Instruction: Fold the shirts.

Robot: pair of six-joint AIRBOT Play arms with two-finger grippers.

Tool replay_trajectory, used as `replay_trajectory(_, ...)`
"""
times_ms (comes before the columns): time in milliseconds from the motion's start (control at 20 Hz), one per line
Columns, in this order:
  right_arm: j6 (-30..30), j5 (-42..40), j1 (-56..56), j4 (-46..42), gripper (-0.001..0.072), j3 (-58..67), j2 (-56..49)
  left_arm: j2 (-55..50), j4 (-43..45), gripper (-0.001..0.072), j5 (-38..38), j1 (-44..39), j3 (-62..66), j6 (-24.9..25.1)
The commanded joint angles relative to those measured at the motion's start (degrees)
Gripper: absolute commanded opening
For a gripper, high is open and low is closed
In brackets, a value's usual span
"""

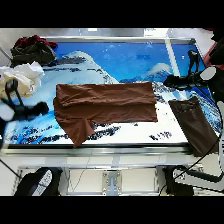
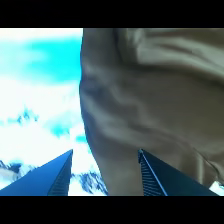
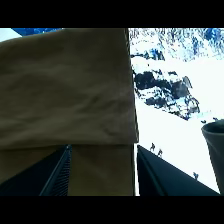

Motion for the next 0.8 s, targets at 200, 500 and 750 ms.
replay_trajectory(200,-2.49,0.48,-0.68,2.67,0.0485,-5.03,3.52,8.26,-18.36,0.0477,0.33,0.96,-19.32,-6.6)
replay_trajectory(500,-3.1,0.48,-1.68,2.62,0.0485,-5.03,4.57,0.26,-16.61,0.0477,2.95,0.96,-19.32,-5.79)
replay_trajectory(750,-3.13,1.79,-3.63,3.78,0.0485,-5.03,4.57,-9.64,-25.92,0.0477,7.72,0.96,-19.3,3.72)
